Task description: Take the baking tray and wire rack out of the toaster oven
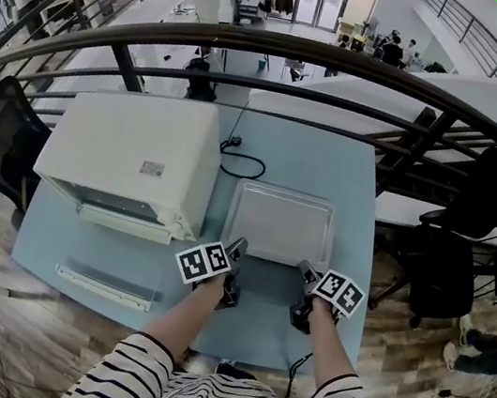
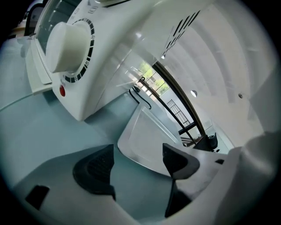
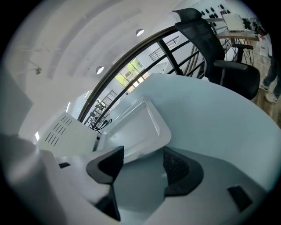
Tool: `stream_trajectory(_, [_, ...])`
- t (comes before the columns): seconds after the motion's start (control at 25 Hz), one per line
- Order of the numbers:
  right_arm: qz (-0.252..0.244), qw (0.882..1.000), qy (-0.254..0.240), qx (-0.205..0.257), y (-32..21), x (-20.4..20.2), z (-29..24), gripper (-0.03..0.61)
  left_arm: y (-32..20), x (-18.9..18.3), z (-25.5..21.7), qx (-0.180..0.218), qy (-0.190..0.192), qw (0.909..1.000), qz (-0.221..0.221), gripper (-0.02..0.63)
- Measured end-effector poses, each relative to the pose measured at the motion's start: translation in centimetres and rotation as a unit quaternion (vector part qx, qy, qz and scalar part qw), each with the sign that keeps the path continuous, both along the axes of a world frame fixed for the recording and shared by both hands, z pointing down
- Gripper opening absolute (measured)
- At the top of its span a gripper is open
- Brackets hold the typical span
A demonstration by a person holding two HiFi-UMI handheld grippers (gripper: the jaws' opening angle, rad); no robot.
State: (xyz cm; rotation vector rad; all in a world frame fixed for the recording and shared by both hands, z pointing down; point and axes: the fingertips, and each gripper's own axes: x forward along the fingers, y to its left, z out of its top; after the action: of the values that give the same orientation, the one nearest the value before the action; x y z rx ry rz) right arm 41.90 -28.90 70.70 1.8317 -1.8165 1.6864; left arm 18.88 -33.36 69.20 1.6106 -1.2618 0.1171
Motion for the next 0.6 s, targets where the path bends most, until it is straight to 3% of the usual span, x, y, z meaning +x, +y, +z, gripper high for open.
stream_trajectory(0.28, [-0.027,0.999,0.044,-0.008,2.8,0.2,0.0,0.281,2.4,-0.4,-0.8,0.017,-0.006,0.9993,0.034,0.330])
stream_trajectory(0.6, [-0.046,0.993,0.095,0.046,6.4,-2.8,-3.5,0.279,5.7,-2.6,-5.2,0.088,-0.006,0.9939,0.066,0.330])
